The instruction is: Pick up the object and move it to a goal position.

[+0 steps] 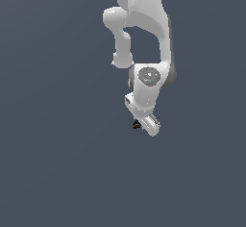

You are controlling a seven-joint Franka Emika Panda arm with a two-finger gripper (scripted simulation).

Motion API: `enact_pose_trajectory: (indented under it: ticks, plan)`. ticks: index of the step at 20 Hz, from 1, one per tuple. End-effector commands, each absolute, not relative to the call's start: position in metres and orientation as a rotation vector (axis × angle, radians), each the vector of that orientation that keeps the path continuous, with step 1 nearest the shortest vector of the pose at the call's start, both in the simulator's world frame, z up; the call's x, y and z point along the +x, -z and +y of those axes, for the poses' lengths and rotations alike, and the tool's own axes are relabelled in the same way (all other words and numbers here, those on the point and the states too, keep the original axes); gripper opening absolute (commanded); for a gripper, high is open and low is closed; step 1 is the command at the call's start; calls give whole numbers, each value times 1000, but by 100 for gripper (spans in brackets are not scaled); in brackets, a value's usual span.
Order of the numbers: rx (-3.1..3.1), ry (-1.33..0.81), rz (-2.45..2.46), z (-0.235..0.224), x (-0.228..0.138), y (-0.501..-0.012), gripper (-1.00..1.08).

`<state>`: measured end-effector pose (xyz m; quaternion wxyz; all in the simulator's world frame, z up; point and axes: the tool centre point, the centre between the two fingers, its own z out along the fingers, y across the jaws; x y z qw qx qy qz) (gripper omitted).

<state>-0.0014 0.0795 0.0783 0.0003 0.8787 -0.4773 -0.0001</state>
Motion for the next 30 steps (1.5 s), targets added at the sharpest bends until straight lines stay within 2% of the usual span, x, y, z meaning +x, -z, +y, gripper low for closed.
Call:
enact_pose_trajectory:
  ticks: [1, 16, 30]
  plan:
    - [2760, -1, -1500, 73, 8, -100, -100]
    - [2759, -1, -1500, 35, 72, -235, -100]
    - [2760, -1, -1498, 13, 112, -315, -100]
